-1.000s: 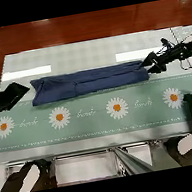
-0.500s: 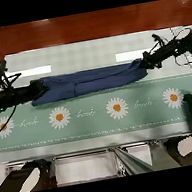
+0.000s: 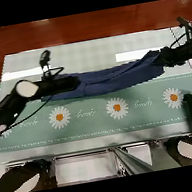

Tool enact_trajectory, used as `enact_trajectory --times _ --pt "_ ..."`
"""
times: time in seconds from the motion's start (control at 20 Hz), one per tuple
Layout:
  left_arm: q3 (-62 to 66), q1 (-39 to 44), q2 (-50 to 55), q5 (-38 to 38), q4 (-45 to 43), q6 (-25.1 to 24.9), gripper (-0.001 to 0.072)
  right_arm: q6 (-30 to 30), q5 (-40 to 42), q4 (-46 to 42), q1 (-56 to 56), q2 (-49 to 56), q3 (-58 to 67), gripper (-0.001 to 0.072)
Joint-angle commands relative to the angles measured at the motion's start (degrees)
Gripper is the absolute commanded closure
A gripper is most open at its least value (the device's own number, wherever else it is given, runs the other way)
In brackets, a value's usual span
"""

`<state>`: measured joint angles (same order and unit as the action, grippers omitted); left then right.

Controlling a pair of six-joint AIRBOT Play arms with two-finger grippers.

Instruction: Fold the shirts.

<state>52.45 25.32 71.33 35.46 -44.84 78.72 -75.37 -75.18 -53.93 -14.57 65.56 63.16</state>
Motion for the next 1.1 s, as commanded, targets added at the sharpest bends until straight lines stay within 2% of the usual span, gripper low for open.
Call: enact_trajectory --times 0.0,0.15,0.25,0.45,0.6,0.75,0.95,1.05 --pt "12.5 8.3 15.3 -0.4 -1.2 1.6 0.0688 -1.3 0.1 0.5 -0.1 -10.1 -5.2 0.0679" --pt "27.1 13.5 28.0 6.9 -9.4 11.4 0.0688 -2.2 -0.3 0.5 -0.1 -12.5 -5.3 0.0679" --pt "34.8 16.8 34.1 10.8 -10.7 13.7 0.0688 -2.2 -0.3 1.1 0.2 -12.5 -5.3 0.0679" --pt "45.0 22.3 42.0 11.1 -10.6 18.2 0.0688 -2.4 0.1 1.7 3.2 -12.5 -5.3 0.0679" --pt "50.2 24.8 46.1 11.8 -7.5 18.7 0.0687 -3.7 2.6 1.7 5.9 -12.4 -5.3 0.0678" --pt "50.8 24.1 46.0 12.5 -5.0 18.7 0.0686 -4.3 3.8 2.0 6.2 -12.5 -5.3 0.0679" --pt "50.8 16.1 40.2 17.7 -5.5 18.0 0.0686 -4.3 3.8 2.8 6.2 -12.4 -5.2 0.0679" --pt "50.7 10.4 35.0 21.1 -8.3 18.1 0.0686 -4.3 4.1 3.5 6.2 -12.4 -4.6 0.0679"
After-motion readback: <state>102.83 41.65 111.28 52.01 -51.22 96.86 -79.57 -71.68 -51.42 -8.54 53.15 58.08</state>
